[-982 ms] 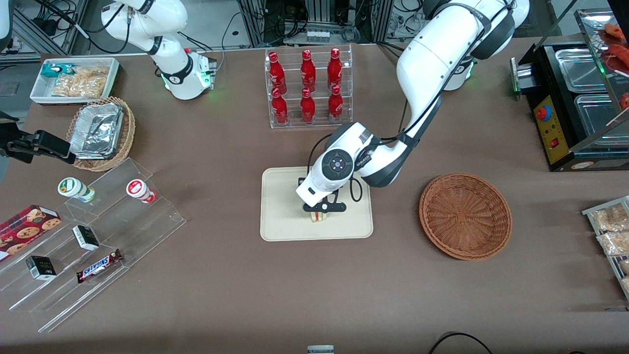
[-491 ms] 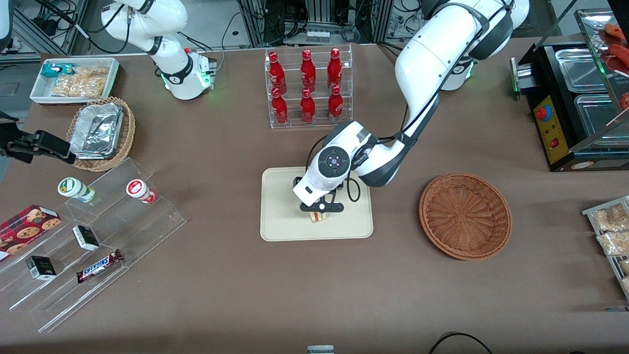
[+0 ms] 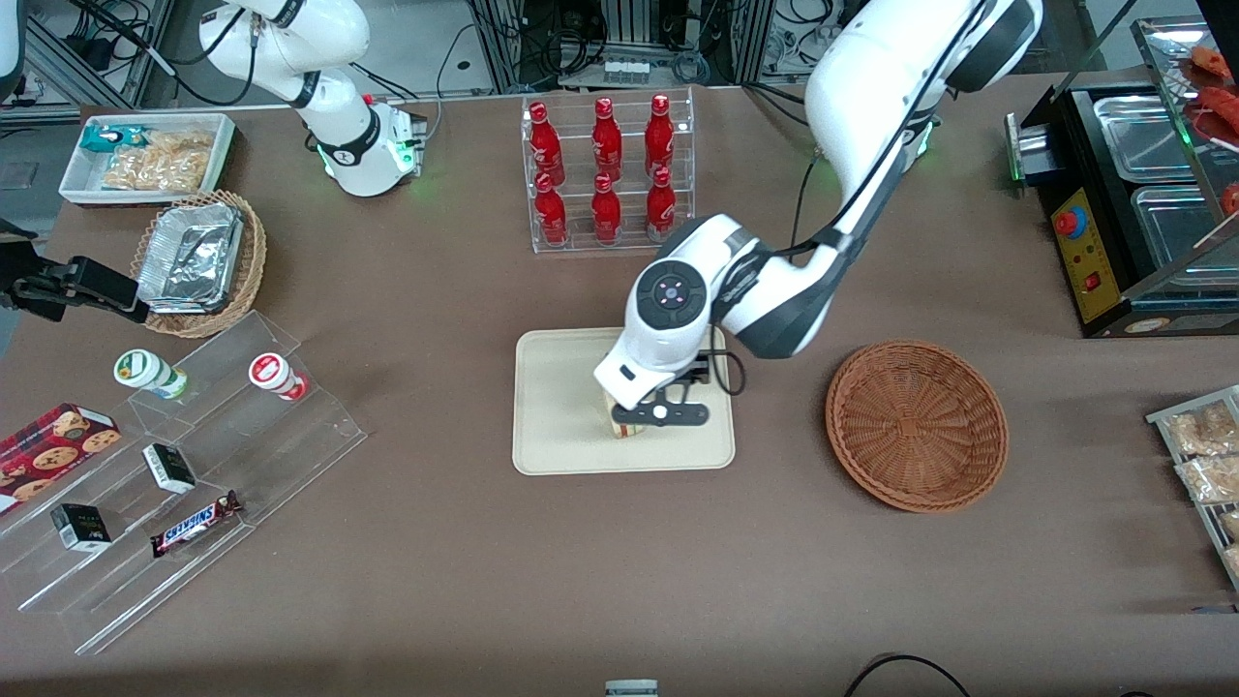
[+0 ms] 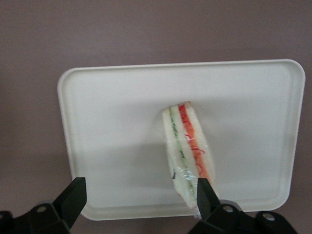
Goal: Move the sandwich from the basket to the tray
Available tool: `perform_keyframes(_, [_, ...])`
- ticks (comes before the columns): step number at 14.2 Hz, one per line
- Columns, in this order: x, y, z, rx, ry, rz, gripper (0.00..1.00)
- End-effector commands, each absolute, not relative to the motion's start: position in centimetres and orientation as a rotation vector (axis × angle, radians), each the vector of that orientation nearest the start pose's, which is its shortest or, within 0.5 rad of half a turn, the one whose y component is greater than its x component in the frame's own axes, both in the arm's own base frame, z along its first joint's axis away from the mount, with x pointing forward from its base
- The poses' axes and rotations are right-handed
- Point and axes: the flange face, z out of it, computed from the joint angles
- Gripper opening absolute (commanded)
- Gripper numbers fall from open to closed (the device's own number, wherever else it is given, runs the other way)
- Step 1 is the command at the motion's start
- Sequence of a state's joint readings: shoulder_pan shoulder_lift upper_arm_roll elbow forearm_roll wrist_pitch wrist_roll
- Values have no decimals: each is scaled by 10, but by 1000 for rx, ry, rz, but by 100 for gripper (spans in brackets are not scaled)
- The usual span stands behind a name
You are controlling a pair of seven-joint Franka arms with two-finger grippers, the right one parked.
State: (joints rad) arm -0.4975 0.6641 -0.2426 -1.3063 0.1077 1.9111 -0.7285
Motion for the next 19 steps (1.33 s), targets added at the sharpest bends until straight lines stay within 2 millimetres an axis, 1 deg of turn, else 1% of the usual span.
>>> perform_keyframes(1, [576, -400, 412, -3100, -93, 42, 100])
perform_keyframes(2, [576, -376, 429, -3074, -121, 64, 100])
perform_keyframes(3, [570, -353, 447, -3035, -106, 116, 100])
perform_keyframes(6, [573, -270, 502, -3003, -58, 200, 100])
perform_keyframes(8, [570, -219, 534, -2988, -30, 255, 100])
perform_keyframes(9, [565, -195, 549, -2972, -19, 294, 100])
perform_keyframes(11, [559, -137, 575, -2968, -35, 334, 100])
perform_keyframes(12, [553, -120, 587, -2971, -20, 349, 100])
perform_keyframes(13, [546, -109, 595, -2966, -35, 365, 100])
perform_keyframes(15, [519, -100, 613, -2940, -64, 407, 100])
perform_keyframes(16, [507, -90, 619, -2940, -94, 391, 100])
perform_keyframes(17, [499, -85, 623, -2942, -97, 385, 100])
perform_keyframes(18, [495, -86, 624, -2949, -95, 381, 100])
perform_keyframes(19, [497, -87, 624, -2964, -94, 378, 100])
